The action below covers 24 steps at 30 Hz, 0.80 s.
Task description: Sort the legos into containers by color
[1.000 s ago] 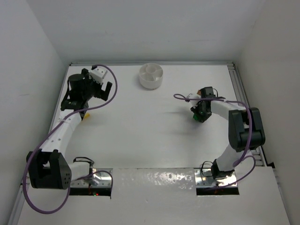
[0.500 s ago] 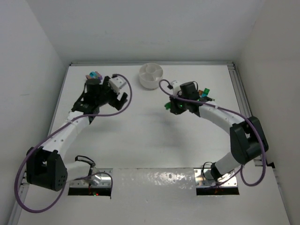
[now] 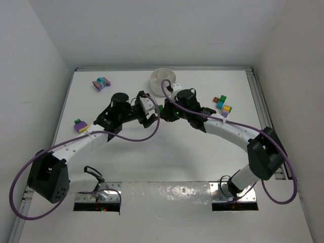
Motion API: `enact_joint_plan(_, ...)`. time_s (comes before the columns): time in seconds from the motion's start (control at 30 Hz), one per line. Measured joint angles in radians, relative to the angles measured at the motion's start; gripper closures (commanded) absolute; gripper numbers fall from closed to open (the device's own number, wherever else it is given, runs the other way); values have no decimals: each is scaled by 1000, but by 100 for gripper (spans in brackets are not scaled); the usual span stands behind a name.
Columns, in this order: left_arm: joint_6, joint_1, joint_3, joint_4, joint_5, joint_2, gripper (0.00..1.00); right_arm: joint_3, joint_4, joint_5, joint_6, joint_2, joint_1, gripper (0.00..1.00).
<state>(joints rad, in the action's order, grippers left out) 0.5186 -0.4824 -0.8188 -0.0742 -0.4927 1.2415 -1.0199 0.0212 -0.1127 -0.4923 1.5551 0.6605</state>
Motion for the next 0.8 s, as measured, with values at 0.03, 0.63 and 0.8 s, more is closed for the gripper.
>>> enact_joint_plan(0.03, -4, -3, 0, -21, -2, 10, 28, 0, 1, -1, -6, 0, 11, 100)
enact_joint_plan(0.63, 130, 0, 0, -19, -70, 49, 47, 1, 23, -56, 29, 0, 30, 100)
enact_joint_plan(0.8, 209, 0, -27, 90, -80, 49, 44, 3, 19, -82, 65, -6, 31, 100)
